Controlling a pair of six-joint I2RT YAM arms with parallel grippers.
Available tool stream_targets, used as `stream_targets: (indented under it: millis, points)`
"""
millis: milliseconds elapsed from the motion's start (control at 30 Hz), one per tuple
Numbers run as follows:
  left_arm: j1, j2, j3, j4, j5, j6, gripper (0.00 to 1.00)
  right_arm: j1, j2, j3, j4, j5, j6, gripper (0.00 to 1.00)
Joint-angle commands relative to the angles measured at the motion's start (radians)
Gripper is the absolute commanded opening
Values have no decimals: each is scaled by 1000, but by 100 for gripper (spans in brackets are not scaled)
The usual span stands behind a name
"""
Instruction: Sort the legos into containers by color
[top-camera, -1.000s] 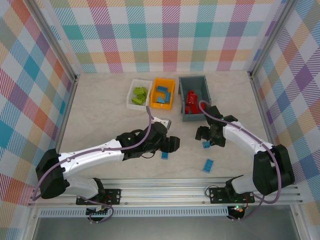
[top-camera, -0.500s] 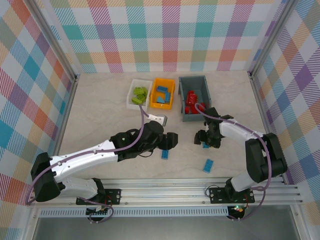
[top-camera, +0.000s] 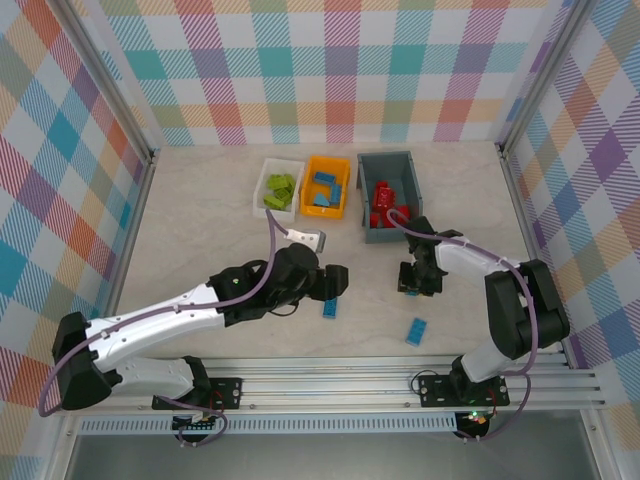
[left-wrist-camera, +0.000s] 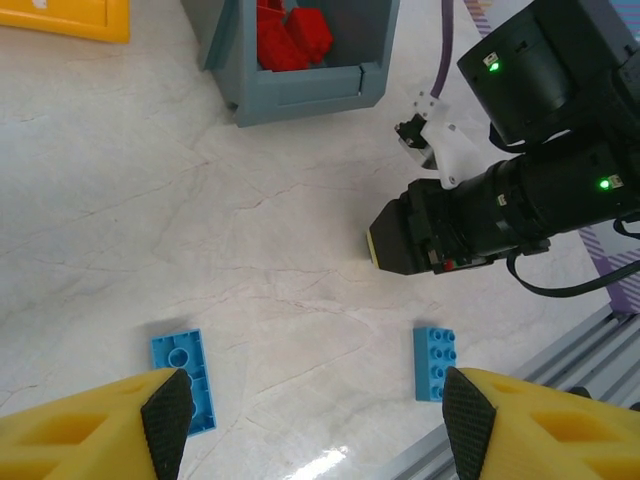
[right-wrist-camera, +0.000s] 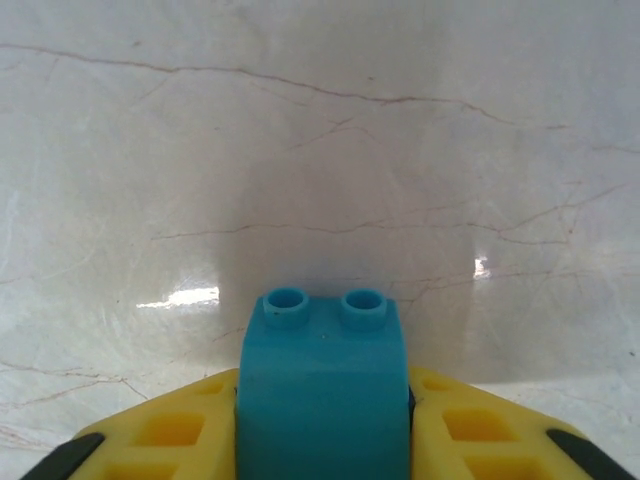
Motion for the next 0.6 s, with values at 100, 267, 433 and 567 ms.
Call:
stream_targets:
  millis: [100, 267, 433, 567]
  points:
    - [2, -108, -40, 71, 33, -73, 73, 148, -80, 77, -69, 101, 21, 28]
    - [126, -182, -28, 19, 99, -119, 76, 329, -16, 335, -120, 152, 39, 27]
    - [333, -181, 4, -73, 192, -119, 77, 380, 222, 675, -129, 168, 29, 28]
    - [459, -151, -10, -85, 263, -124, 77, 358, 428, 954, -156, 210, 10, 28]
